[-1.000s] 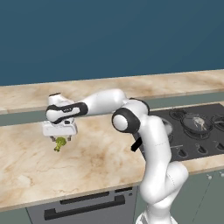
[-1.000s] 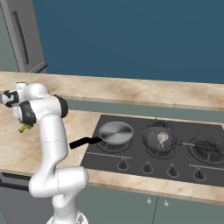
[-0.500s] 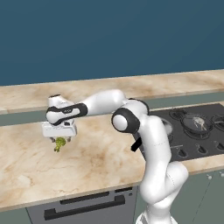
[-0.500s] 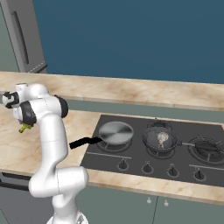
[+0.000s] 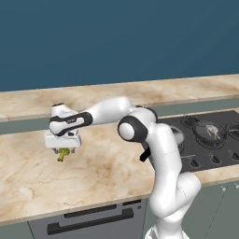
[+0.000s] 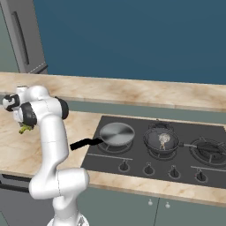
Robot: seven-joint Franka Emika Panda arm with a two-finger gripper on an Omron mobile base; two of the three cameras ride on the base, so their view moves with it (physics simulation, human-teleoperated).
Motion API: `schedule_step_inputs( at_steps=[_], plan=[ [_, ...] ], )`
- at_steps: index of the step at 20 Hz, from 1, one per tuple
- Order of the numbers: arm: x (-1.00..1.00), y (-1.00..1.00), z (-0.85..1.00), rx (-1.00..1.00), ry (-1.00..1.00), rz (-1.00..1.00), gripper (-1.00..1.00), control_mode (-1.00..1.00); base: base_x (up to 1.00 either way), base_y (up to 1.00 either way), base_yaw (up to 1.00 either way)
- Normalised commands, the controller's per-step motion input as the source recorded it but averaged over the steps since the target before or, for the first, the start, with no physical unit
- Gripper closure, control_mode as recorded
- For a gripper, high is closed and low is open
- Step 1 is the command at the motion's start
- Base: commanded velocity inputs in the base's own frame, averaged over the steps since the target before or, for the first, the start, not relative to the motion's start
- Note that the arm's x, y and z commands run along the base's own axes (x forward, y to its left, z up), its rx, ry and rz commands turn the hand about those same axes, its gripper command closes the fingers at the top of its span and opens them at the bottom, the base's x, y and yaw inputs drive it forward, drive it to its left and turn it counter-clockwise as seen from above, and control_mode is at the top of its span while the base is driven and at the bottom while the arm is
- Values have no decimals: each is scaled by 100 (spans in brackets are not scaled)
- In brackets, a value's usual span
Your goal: Place both pans onto different burners. Then place the broccoli and the fish on different pans.
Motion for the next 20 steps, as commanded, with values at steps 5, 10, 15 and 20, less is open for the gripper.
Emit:
schedule_step_inputs(
  at_steps=[5,10,15,20],
  plan=[
    [0,0,-15,0,0,0,100,-100,0,0,0],
    [0,0,0,0,0,0,100,-100,0,0,0],
    [0,-7,16,0,0,0,100,-100,0,0,0],
    [-5,-22,41,2,0,0,100,-100,0,0,0]
  ],
)
